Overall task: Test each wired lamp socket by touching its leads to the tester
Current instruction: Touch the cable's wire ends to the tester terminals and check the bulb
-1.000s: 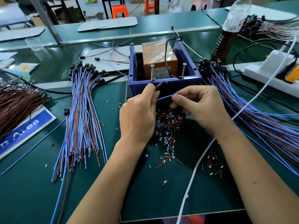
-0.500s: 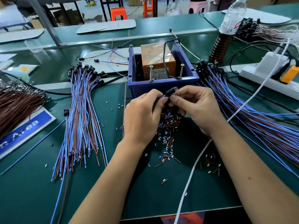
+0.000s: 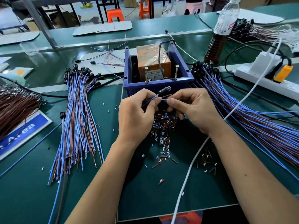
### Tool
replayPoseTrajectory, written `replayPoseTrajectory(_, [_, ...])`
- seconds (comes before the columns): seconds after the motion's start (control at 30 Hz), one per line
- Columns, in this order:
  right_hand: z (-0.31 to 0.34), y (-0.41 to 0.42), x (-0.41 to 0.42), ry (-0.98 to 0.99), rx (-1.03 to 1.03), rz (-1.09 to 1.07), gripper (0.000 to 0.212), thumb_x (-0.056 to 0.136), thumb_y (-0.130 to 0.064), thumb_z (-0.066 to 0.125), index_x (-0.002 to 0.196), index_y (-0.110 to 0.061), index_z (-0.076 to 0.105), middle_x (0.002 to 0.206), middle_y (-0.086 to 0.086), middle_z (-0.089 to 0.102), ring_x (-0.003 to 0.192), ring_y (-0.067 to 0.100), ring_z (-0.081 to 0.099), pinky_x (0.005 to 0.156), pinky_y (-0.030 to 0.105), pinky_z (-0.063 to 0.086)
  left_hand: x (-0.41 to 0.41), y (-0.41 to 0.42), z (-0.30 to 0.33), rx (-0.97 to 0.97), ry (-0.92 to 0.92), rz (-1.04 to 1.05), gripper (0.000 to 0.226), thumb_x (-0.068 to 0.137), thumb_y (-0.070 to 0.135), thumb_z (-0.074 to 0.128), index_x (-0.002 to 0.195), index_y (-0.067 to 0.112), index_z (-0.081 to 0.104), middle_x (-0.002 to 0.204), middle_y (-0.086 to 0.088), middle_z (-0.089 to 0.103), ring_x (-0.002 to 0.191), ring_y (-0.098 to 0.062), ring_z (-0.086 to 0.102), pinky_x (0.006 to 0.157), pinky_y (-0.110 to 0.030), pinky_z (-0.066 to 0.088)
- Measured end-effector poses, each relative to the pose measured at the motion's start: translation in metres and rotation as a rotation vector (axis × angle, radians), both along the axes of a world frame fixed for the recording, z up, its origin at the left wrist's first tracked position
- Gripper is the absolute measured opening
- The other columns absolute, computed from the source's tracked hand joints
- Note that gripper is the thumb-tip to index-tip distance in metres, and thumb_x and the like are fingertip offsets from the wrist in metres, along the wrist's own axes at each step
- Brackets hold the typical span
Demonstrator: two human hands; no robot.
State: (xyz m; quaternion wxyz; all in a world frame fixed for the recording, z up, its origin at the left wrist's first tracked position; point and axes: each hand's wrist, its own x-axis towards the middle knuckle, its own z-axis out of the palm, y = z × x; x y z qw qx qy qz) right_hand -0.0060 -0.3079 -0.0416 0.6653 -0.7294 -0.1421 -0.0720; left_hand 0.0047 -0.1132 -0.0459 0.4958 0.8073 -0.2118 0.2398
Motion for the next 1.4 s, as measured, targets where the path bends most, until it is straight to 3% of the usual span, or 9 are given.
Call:
replayPoseTrajectory(0.2, [-0.001, -0.007, 0.003, 0.017, -0.034, -0.027, 0.008, 0.092, -0.006, 0.076, 0.085, -0.012, 0.077, 0.069, 0.009, 0.073, 0.045, 0.012, 0.053, 0.047, 0.019, 0.045, 0.000, 0.001, 0.000, 0.033, -0.010, 0.007, 0.015, 0.097, 0.023, 0.068, 0.082, 0.021, 0.066, 0.064, 0.012, 0.063, 0.059, -0.012, 0.060, 0.058, -0.040, 0.051])
replayPoseTrajectory(0.37, [-0.002, -0.026, 0.004, 0.042, 0.060, -0.119, 0.009, 0.082, -0.021, 0.084, 0.082, -0.014, 0.079, 0.069, 0.009, 0.073, 0.042, 0.014, 0.049, 0.044, 0.020, 0.043, 0.007, 0.016, 0.002, -0.045, 0.005, 0.073, 0.016, 0.096, 0.024, 0.067, 0.081, 0.020, 0.067, 0.065, 0.008, 0.066, 0.057, -0.018, 0.062, 0.057, -0.044, 0.053])
replayPoseTrajectory(0.53, [-0.008, -0.006, 0.004, 0.038, 0.088, -0.085, 0.006, 0.088, -0.023, 0.081, 0.093, -0.018, 0.082, 0.071, 0.011, 0.073, 0.038, 0.013, 0.044, 0.043, 0.023, 0.044, 0.003, 0.009, 0.000, 0.050, 0.009, 0.021, 0.016, 0.095, 0.026, 0.067, 0.079, 0.022, 0.065, 0.063, 0.009, 0.064, 0.058, -0.020, 0.061, 0.058, -0.041, 0.051])
replayPoseTrajectory(0.8, [-0.007, 0.000, 0.002, 0.021, 0.026, -0.135, 0.012, 0.095, -0.015, 0.076, 0.083, -0.018, 0.077, 0.067, 0.006, 0.071, 0.040, 0.011, 0.045, 0.042, 0.024, 0.041, 0.000, 0.005, 0.000, 0.130, -0.024, -0.008, 0.015, 0.094, 0.023, 0.069, 0.079, 0.021, 0.066, 0.063, 0.008, 0.063, 0.058, -0.021, 0.060, 0.056, -0.041, 0.049])
replayPoseTrajectory(0.93, [-0.003, -0.006, 0.001, -0.042, 0.103, -0.197, 0.011, 0.097, -0.013, 0.074, 0.088, -0.007, 0.073, 0.066, 0.005, 0.067, 0.039, 0.012, 0.046, 0.043, 0.024, 0.044, 0.001, 0.011, 0.002, -0.012, -0.003, 0.026, 0.016, 0.096, 0.019, 0.068, 0.079, 0.018, 0.065, 0.062, 0.007, 0.063, 0.056, -0.020, 0.060, 0.056, -0.038, 0.051])
replayPoseTrajectory(1.03, [0.000, -0.003, -0.002, -0.057, 0.116, -0.178, 0.003, 0.092, -0.011, 0.079, 0.094, -0.010, 0.077, 0.070, 0.006, 0.072, 0.039, 0.008, 0.050, 0.041, 0.023, 0.044, -0.003, 0.006, 0.006, -0.156, -0.029, 0.039, 0.017, 0.097, 0.015, 0.068, 0.080, 0.018, 0.064, 0.065, 0.004, 0.065, 0.057, -0.018, 0.060, 0.055, -0.031, 0.049])
replayPoseTrajectory(1.2, [-0.006, 0.037, -0.010, -0.008, 0.269, -0.013, 0.010, 0.090, -0.016, 0.078, 0.099, -0.014, 0.080, 0.072, 0.009, 0.073, 0.036, 0.012, 0.043, 0.037, 0.021, 0.039, -0.013, -0.012, 0.006, -0.245, -0.025, 0.023, 0.018, 0.099, 0.018, 0.066, 0.082, 0.012, 0.064, 0.069, 0.003, 0.064, 0.061, -0.020, 0.062, 0.057, -0.041, 0.053])
replayPoseTrajectory(1.4, [-0.002, 0.046, -0.012, 0.043, 0.440, -0.070, 0.011, 0.081, -0.024, 0.077, 0.089, -0.018, 0.082, 0.070, 0.010, 0.070, 0.037, 0.010, 0.041, 0.041, 0.028, 0.035, -0.016, -0.014, 0.006, -0.268, -0.014, 0.010, 0.018, 0.100, 0.017, 0.066, 0.084, 0.008, 0.068, 0.071, -0.001, 0.067, 0.063, -0.025, 0.064, 0.058, -0.044, 0.053])
